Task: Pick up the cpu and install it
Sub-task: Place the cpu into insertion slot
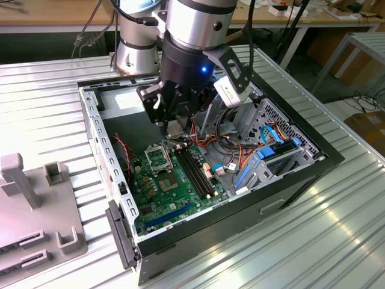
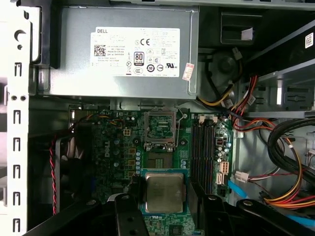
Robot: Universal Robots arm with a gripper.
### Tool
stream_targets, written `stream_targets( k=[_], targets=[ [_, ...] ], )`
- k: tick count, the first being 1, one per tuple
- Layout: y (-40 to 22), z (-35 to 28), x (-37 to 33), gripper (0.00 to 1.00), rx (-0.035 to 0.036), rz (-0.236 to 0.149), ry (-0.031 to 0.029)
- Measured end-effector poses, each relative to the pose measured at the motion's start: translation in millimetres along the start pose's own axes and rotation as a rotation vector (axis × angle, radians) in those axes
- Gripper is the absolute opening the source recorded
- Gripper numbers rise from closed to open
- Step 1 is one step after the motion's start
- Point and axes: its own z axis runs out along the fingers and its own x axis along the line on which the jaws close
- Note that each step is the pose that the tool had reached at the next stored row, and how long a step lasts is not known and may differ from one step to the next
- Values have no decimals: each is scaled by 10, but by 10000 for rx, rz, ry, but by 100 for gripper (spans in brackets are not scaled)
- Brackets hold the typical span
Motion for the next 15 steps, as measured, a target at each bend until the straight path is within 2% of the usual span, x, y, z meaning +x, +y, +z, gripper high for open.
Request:
stream_targets(
  k=[2, 9, 14, 15],
  targets=[
    [-1, 6, -18, 47, -3, 1, 44],
    [-1, 31, -19, 47, -3, 4, 118],
    [-3, 110, -19, 47, -6, 5, 171],
    [-4, 144, -19, 47, -5, 5, 187]
  ],
)
